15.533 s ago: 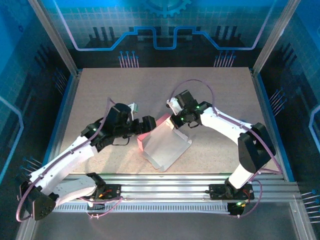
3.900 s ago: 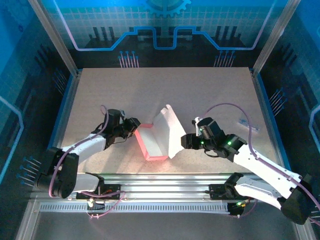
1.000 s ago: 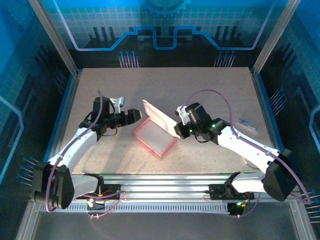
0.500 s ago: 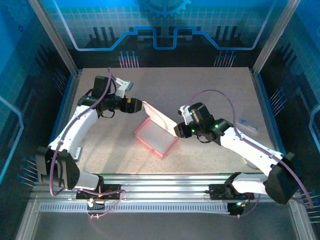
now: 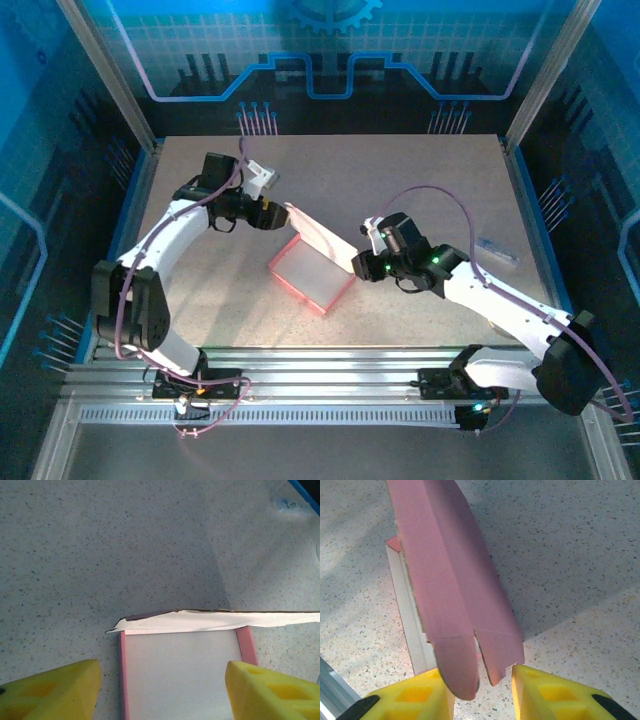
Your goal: Fold the paper box
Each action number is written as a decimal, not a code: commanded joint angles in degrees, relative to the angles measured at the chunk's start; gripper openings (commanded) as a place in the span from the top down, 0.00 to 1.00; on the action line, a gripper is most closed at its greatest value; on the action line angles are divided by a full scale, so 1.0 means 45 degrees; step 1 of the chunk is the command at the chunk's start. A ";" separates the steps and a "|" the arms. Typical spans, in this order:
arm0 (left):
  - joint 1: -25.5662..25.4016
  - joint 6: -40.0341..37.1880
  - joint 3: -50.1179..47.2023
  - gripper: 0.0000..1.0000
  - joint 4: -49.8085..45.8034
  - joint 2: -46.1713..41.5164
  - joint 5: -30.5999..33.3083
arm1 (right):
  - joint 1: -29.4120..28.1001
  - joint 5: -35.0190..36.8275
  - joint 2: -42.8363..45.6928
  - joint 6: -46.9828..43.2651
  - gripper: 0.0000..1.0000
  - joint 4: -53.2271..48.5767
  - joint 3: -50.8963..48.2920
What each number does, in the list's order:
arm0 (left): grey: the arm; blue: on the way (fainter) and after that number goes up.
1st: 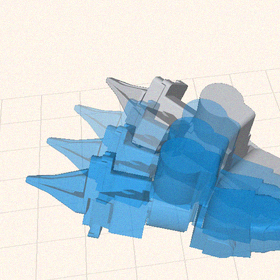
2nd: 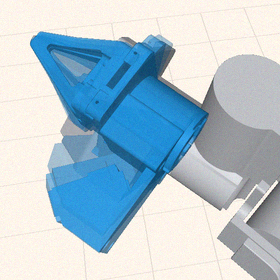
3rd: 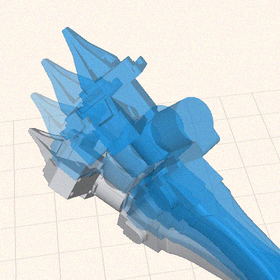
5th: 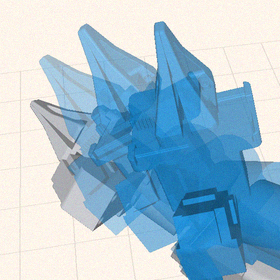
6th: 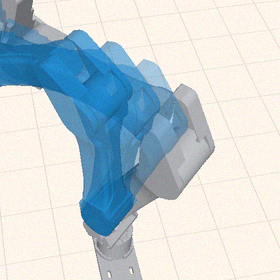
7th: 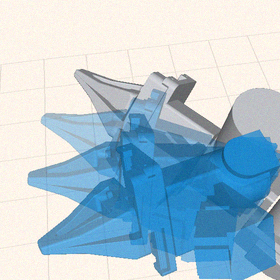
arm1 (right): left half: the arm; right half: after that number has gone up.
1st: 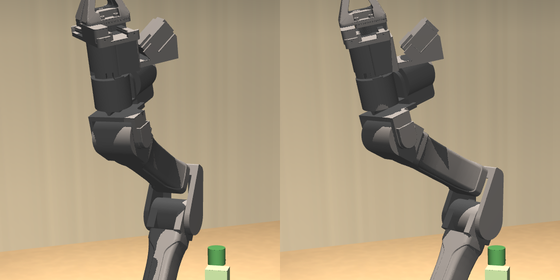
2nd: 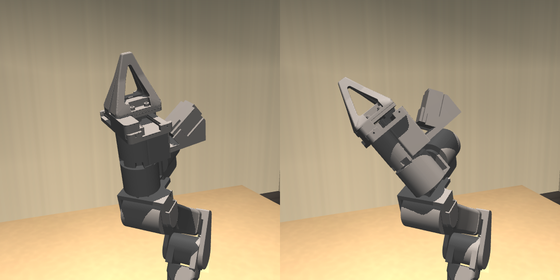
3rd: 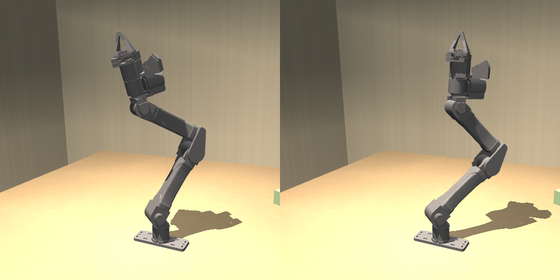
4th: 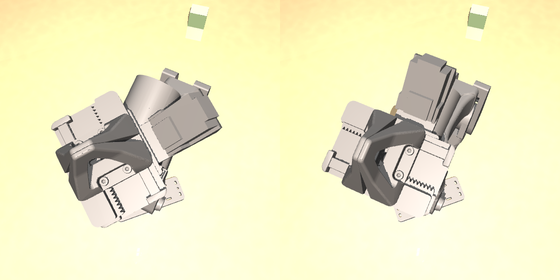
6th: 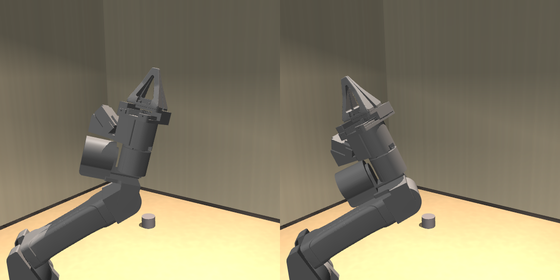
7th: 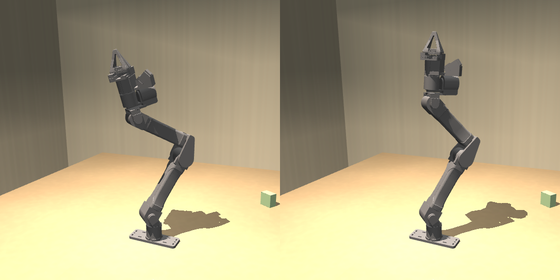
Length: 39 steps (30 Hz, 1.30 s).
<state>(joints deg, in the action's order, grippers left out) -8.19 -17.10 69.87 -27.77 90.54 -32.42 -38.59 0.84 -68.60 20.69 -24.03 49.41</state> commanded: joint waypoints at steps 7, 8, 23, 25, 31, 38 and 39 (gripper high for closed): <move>-0.0014 -0.1117 0.1293 0.33 0.0097 0.1673 -0.1153 | -0.0114 0.0025 -0.0175 -0.0017 0.66 -0.0168 0.0017; -0.0053 -0.1198 0.1379 0.33 0.0116 0.1824 -0.1120 | -0.0088 -0.0029 -0.0209 -0.0047 0.66 -0.0167 0.0016; -0.0188 -0.1314 0.1859 0.38 0.0116 0.2591 -0.1585 | -0.0008 -0.0011 -0.0380 -0.0087 0.71 -0.0031 0.0085; -0.0283 -0.1320 0.1923 0.43 -0.0012 0.2652 -0.1527 | -0.0001 0.0006 -0.0426 -0.0045 0.72 -0.0011 0.0087; -0.0745 -0.1479 0.1968 0.57 -0.0449 0.2737 -0.0707 | -0.0007 0.0828 -0.0367 0.0398 0.74 -0.0286 0.0021; -0.1145 -0.1385 0.1882 0.66 -0.0667 0.2280 0.0220 | 0.0003 0.2250 -0.0234 0.1011 0.75 -0.0982 -0.0006; -0.1188 -0.1347 0.1855 0.68 -0.0646 0.2154 0.0275 | 0.0007 0.2390 -0.0232 0.1059 0.75 -0.1076 0.0031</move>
<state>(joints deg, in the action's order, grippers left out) -12.99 -22.50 77.56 -28.86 102.26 -32.56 -38.57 7.84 -70.37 23.73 -26.15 49.41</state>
